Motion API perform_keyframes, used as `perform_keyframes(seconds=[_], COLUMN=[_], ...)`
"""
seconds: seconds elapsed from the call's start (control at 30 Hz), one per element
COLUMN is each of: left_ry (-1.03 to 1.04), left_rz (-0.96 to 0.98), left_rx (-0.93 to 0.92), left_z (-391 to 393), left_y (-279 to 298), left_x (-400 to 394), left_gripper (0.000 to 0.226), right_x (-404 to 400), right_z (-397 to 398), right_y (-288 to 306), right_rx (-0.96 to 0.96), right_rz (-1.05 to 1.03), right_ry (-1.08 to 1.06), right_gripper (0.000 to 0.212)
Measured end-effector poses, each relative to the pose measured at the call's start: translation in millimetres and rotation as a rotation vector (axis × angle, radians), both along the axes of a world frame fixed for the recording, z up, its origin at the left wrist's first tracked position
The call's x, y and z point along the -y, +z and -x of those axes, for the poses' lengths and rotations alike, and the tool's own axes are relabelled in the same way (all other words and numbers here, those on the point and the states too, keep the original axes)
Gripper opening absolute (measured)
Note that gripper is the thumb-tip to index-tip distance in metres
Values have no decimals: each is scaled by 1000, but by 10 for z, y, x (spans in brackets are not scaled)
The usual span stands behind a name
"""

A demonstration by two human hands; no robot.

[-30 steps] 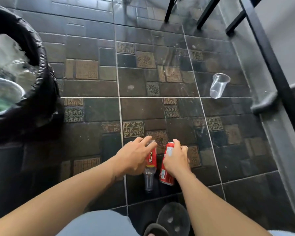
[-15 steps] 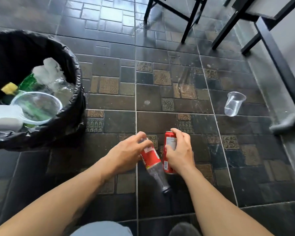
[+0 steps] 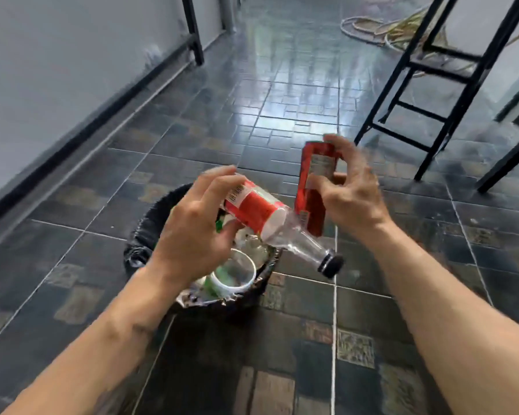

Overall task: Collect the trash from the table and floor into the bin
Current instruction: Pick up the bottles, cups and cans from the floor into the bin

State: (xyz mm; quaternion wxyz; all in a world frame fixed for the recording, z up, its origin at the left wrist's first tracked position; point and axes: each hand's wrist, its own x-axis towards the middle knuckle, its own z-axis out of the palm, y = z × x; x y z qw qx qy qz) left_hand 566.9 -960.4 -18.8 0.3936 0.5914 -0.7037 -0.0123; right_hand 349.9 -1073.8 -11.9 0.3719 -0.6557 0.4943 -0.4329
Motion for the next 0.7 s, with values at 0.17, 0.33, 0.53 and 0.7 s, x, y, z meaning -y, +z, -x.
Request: perform_keyframes(seconds=[0.17, 0.33, 0.53, 0.7], left_ry=[187, 259, 201, 191], left_rz=[-53, -333, -518, -393], left_rx=[92, 187, 146, 26], left_z=[-783, -1224, -1142, -694], left_y=[-81, -337, -485, -380], left_x=[44, 120, 95, 155], left_gripper=[63, 64, 63, 40], right_x=[14, -34, -108, -117], right_z=[-745, -1081, -916, -442], right_y=[-81, -386, -462, -414], right_rx=[-25, -166, -291, -354], right_rz=[-4, -309, -319, -285], right_ry=[25, 50, 141, 151], right_gripper=[49, 58, 43, 49])
